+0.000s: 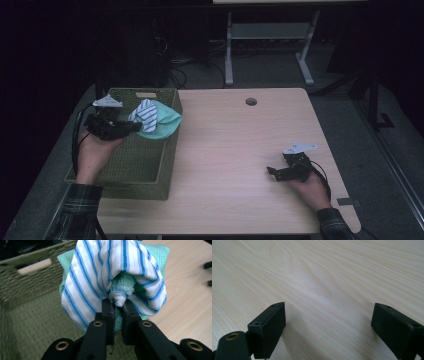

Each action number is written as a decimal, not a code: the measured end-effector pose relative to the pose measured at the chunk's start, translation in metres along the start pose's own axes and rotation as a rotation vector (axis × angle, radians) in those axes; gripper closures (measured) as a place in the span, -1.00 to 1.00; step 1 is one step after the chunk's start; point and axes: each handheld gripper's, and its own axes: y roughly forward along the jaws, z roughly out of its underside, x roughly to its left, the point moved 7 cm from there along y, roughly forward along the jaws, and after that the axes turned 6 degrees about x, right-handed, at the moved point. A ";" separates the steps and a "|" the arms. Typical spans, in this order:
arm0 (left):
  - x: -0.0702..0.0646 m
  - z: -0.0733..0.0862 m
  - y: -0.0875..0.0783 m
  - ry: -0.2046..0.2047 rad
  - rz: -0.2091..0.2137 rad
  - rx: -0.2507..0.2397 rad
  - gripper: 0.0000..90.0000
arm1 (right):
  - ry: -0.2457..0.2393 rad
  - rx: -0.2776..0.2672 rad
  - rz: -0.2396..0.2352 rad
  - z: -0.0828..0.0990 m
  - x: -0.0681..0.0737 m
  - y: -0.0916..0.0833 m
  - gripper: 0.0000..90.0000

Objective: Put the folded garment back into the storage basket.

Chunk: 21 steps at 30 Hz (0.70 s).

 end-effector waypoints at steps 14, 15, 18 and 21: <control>0.038 0.041 0.031 -0.093 -0.068 0.088 0.83 | 0.002 0.005 0.001 0.000 0.000 0.000 -0.73; 0.040 0.043 0.034 -0.094 -0.070 0.097 0.83 | 0.002 0.004 0.001 0.000 0.000 0.000 -0.74; 0.046 0.051 0.044 -0.109 -0.081 0.123 0.83 | 0.003 0.004 0.001 0.000 0.000 0.000 -0.73; 0.049 0.058 0.053 -0.122 -0.085 0.147 0.83 | 0.003 0.004 0.001 0.000 0.000 0.000 -0.73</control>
